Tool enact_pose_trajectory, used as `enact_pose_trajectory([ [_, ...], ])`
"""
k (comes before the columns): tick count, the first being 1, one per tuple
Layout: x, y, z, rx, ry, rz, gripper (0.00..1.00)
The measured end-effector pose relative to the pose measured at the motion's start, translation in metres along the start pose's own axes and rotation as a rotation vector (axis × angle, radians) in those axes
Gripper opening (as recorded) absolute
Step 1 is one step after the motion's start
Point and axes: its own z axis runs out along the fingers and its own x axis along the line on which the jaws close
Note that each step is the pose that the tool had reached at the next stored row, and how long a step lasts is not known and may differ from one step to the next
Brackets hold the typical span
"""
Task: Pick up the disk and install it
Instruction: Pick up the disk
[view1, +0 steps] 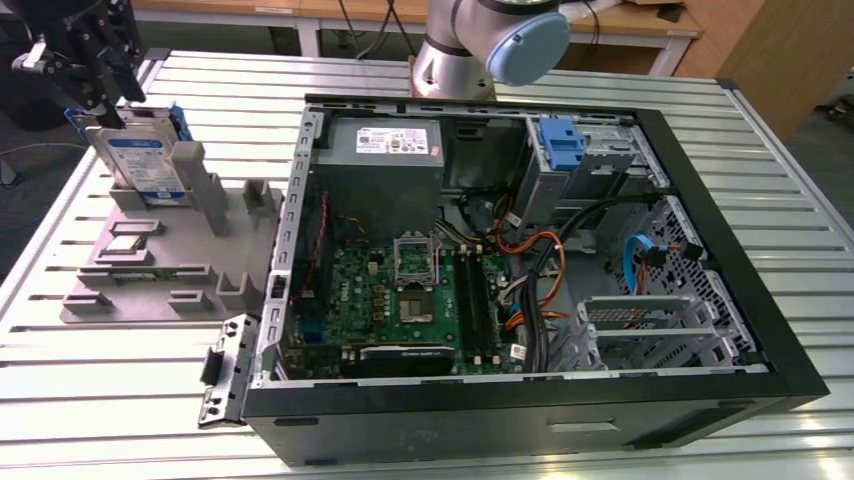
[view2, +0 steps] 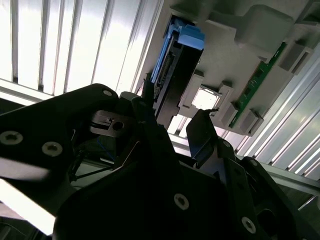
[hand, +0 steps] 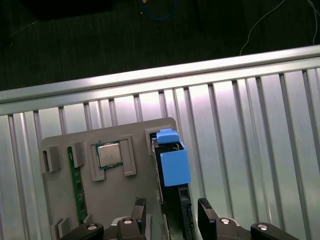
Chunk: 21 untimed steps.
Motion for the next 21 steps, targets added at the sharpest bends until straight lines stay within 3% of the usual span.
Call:
enact_pose_trajectory([
  [6,-0.0017,0.0006,0.0001,-0.0003,0.0002,-0.005,0.53],
  [10,-0.0018,0.0007,0.0003,-0.0017,0.0009,-0.045,0.53],
  [21,-0.0014,0.0015,0.0046,-0.0018,0.0011,-0.047,0.53],
])
